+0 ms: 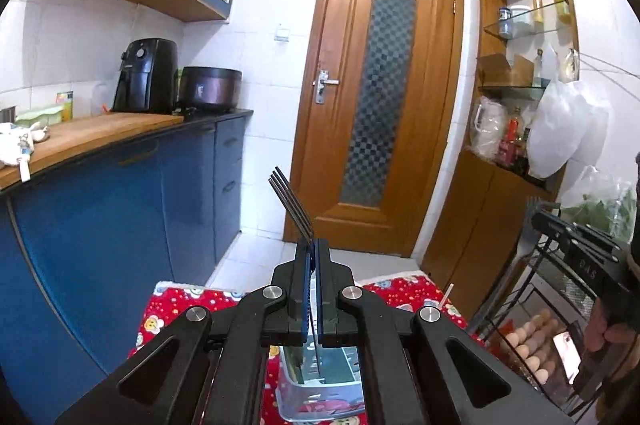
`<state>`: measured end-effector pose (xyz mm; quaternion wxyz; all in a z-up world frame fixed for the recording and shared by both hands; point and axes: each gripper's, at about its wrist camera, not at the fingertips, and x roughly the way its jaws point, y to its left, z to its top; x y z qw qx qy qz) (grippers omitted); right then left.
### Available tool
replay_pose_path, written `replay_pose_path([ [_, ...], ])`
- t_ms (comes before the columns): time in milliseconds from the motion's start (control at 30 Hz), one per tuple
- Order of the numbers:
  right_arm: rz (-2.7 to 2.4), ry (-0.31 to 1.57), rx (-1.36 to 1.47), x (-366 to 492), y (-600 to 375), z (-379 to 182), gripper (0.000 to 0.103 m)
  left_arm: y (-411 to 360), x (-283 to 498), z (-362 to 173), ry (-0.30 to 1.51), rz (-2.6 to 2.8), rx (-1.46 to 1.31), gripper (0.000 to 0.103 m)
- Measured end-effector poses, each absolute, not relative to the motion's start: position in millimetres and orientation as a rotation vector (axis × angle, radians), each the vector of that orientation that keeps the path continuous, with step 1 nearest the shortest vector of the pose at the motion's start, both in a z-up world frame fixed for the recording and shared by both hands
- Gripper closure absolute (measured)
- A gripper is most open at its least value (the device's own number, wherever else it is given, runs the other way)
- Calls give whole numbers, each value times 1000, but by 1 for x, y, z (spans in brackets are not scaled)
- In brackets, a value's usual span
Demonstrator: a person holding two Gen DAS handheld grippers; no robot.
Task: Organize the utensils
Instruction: 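Open the left tool then the right tool to drop the forks into the holder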
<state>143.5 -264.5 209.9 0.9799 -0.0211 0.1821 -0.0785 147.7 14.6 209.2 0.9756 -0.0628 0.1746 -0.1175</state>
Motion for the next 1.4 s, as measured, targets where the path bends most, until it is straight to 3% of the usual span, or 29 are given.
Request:
replay_pose_path([
  [767, -43, 504, -39, 181, -239, 129, 98, -2, 171, 128, 493, -257, -117, 101],
  [1300, 41, 510, 31, 181, -237, 125, 97, -13, 168, 105, 539, -292, -112, 101],
  [1400, 70, 510, 80, 181, -242, 127, 92, -15, 165, 107, 539, -289, -97, 101],
])
